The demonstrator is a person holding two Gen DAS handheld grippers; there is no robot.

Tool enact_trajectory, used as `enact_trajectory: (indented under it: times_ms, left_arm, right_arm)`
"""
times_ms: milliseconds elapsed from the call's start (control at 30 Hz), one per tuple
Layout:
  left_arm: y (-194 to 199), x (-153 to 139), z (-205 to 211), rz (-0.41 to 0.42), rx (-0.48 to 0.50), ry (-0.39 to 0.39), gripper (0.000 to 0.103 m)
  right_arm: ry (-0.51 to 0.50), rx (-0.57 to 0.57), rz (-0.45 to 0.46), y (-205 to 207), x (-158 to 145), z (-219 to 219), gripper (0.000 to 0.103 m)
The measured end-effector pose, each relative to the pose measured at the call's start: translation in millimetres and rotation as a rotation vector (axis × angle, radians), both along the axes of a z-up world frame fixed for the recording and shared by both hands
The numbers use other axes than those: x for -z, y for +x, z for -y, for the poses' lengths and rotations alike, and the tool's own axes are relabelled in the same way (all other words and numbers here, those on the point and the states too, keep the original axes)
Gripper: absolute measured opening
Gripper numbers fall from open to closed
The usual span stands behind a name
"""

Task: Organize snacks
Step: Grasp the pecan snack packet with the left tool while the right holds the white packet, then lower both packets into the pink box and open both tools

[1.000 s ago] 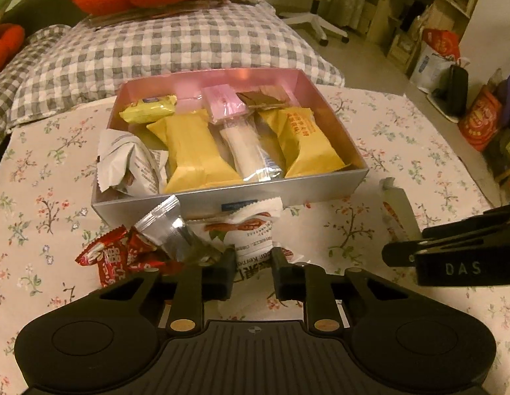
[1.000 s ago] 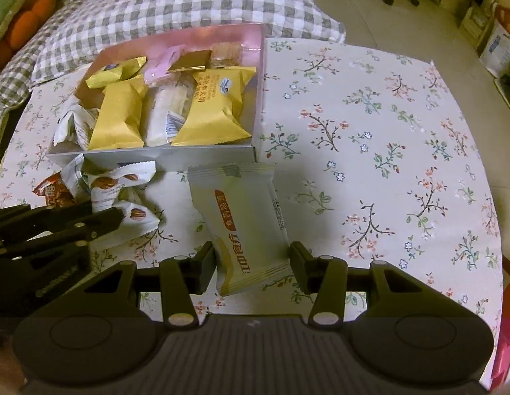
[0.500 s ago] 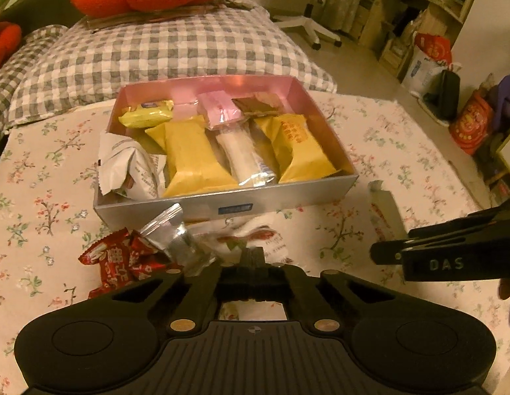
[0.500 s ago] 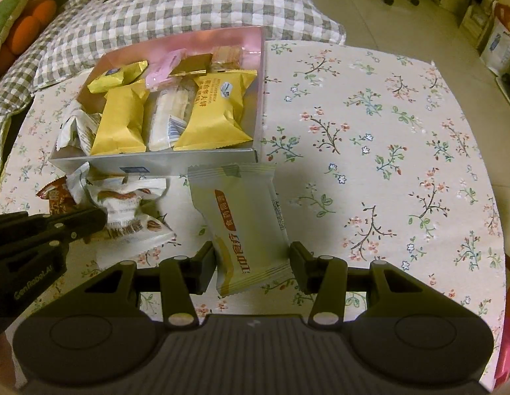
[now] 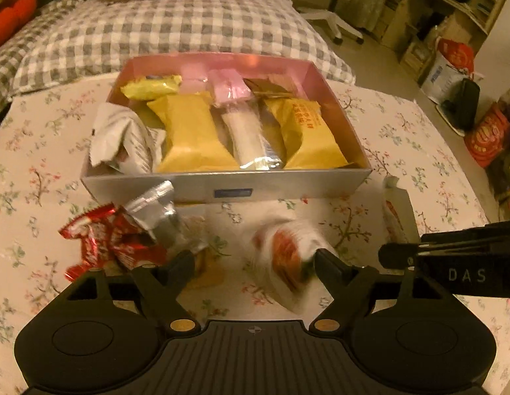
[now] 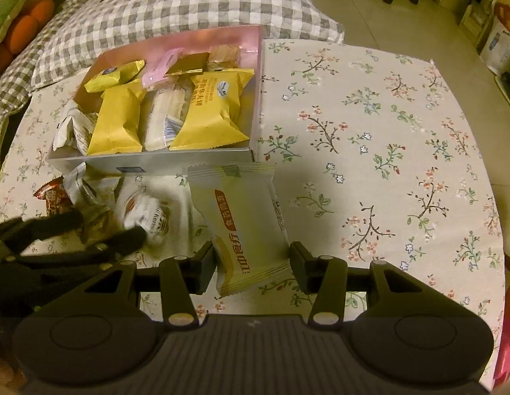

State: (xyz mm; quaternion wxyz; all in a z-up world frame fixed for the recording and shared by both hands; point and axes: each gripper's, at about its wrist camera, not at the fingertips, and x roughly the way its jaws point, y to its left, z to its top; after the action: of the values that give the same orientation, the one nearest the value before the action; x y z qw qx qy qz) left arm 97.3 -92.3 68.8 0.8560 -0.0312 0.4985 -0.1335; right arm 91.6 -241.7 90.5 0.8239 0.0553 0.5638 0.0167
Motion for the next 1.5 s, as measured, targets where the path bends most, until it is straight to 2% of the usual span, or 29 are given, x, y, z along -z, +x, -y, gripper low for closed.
enact_trajectory:
  times_ms: [167, 367, 467, 533, 567, 700, 833, 867, 1000, 1133, 1500]
  left_arm:
    - [0, 3, 3, -0.014, 0.007, -0.048, 0.083]
    - [4, 9, 7, -0.011, 0.013, -0.031, 0.082]
    - [4, 12, 9, -0.003, 0.037, -0.009, 0.079]
    - [3, 15, 11, -0.003, 0.064, -0.001, 0.069]
    - [2, 17, 12, -0.006, 0.077, 0.006, 0.068]
    - [-6, 14, 19, 0.042, 0.135, 0.053, 0.06]
    - [-7, 5, 16, 0.061, 0.134, 0.055, 0.056]
    - [-7, 3, 15, 0.066, 0.134, 0.055, 0.05]
    - [-9, -6, 10, 0.077, 0.135, 0.055, 0.049]
    - [-8, -11, 2, 0.074, 0.128, 0.032, 0.047]
    - [0, -49, -36, 0.109, 0.057, -0.104, 0.046]
  right_arm:
    - [0.004, 0.031, -0.003, 1, 0, 6, 0.045]
    - [0.008, 0.036, -0.003, -2, -1, 6, 0.045]
    - [0.008, 0.035, -0.002, -2, -2, 5, 0.045]
    - [0.01, 0.033, -0.004, -2, -1, 5, 0.045]
    - [0.011, 0.031, -0.005, -2, -1, 5, 0.045]
    - [0.014, 0.023, -0.005, -2, -1, 4, 0.045]
    - [0.019, 0.02, -0.004, -2, -2, 6, 0.045]
    - [0.02, 0.021, -0.005, -2, -2, 6, 0.045]
    - [0.026, 0.02, -0.006, -3, -2, 6, 0.045]
    - [0.03, 0.021, -0.005, -3, -2, 6, 0.045]
    - [0.059, 0.02, 0.004, -3, -4, 4, 0.045]
